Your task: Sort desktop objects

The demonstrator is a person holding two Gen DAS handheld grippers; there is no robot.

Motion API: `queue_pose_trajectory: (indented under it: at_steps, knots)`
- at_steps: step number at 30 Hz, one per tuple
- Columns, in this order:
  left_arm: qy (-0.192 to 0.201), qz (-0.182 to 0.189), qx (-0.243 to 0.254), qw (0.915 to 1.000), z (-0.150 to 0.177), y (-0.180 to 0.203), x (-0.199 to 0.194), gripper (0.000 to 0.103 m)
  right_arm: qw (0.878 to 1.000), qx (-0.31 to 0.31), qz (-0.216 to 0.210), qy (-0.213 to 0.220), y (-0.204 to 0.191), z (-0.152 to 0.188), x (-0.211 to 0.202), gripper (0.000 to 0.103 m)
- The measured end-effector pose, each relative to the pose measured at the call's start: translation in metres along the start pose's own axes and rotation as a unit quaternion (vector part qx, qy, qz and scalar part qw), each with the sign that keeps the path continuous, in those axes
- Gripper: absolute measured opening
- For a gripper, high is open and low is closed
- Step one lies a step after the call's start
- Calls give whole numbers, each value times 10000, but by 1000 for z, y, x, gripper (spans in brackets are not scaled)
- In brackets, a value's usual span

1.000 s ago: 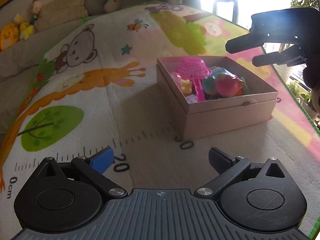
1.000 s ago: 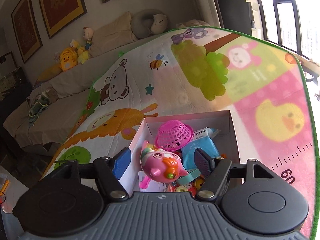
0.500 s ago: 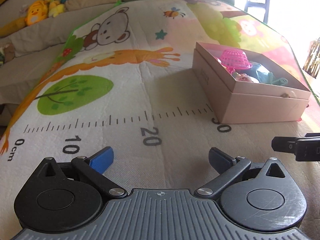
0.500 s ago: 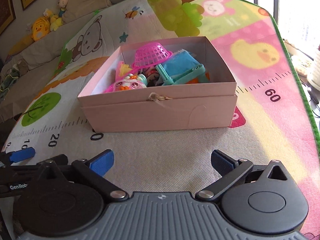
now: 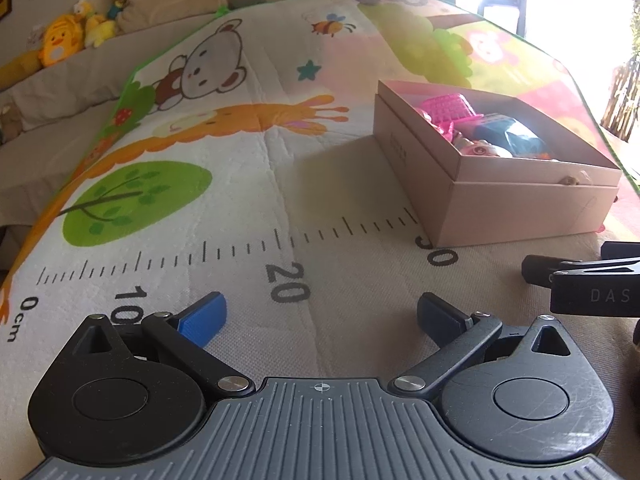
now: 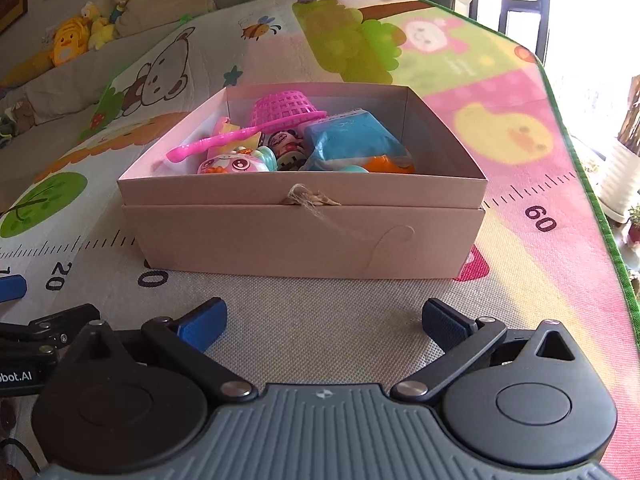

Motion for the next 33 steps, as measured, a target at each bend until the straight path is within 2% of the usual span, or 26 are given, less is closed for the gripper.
queue_pose_trajectory:
  at_steps: [3,33]
  knots:
    - [8,-1,-7,10000,0,0,0,103,9998,41,175,129,-3,5,-3,103]
    - [35,106,-60,9999,0,-2,-2,103,9998,74,140,121,-2,5,-3,103]
Point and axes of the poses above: each gripper's, at about its wrist camera, not at the fingertips, and x roughly the way its jaws point, y to its right, z to its underside, the point moved 5 cm from there along x, roughly the way its jaws point, and after that the axes turned 3 degrees about -y, right-handed, at the moved point
